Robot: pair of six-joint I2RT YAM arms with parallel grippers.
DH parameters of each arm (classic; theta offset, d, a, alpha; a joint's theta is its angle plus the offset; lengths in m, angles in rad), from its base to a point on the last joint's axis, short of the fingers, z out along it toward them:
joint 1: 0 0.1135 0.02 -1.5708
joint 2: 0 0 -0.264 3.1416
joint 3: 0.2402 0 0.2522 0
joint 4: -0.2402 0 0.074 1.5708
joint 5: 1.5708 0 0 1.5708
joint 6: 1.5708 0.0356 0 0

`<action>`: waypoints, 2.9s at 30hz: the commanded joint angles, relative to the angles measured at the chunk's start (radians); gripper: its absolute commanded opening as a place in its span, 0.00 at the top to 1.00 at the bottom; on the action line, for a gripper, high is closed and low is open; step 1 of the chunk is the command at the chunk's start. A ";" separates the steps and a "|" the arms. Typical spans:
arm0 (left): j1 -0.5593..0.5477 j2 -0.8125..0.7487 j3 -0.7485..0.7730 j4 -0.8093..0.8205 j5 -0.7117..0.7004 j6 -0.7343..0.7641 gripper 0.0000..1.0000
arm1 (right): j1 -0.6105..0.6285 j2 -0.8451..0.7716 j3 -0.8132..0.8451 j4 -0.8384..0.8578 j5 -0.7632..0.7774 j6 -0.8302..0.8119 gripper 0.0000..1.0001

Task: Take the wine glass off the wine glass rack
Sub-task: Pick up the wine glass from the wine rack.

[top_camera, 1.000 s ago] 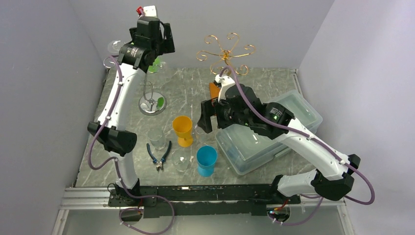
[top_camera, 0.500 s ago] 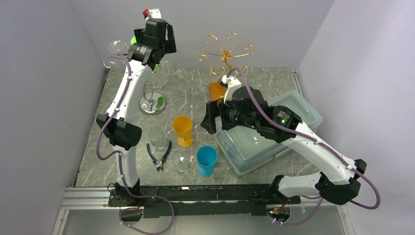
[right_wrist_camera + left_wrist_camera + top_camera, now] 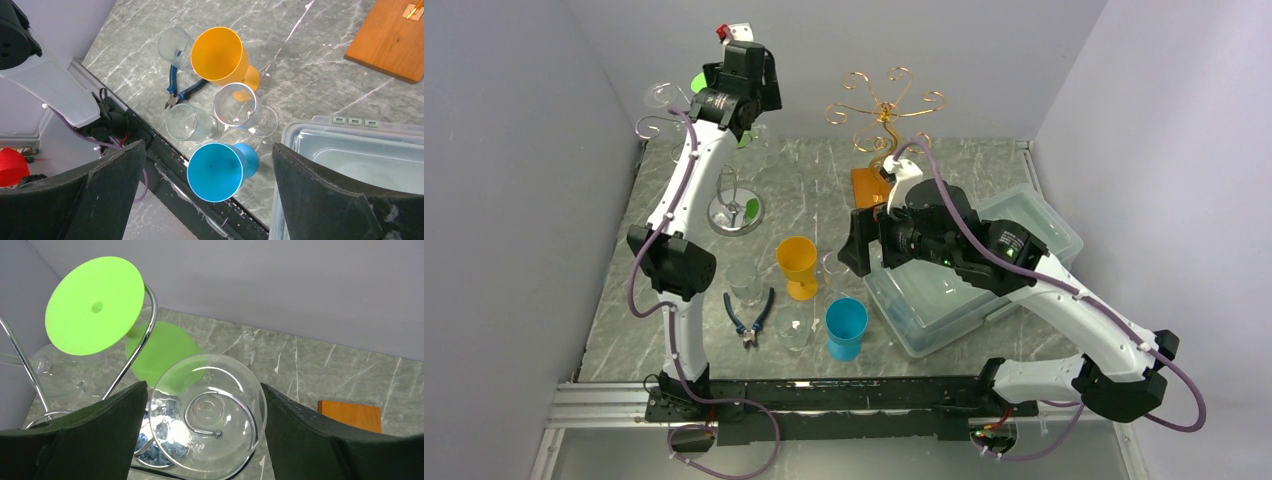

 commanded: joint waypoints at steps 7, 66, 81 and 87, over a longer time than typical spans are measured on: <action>0.020 -0.011 0.029 0.064 0.042 -0.021 0.29 | -0.005 -0.029 -0.019 0.036 0.024 0.014 0.00; 0.000 -0.197 -0.087 0.124 -0.009 0.071 0.67 | -0.005 -0.013 -0.057 0.071 0.005 0.023 0.00; 0.002 -0.116 -0.042 0.200 -0.117 0.110 0.67 | -0.005 -0.005 -0.040 0.048 0.016 0.017 0.00; 0.002 -0.073 -0.013 0.223 -0.119 0.115 0.67 | -0.006 -0.001 -0.032 0.041 0.021 0.013 0.00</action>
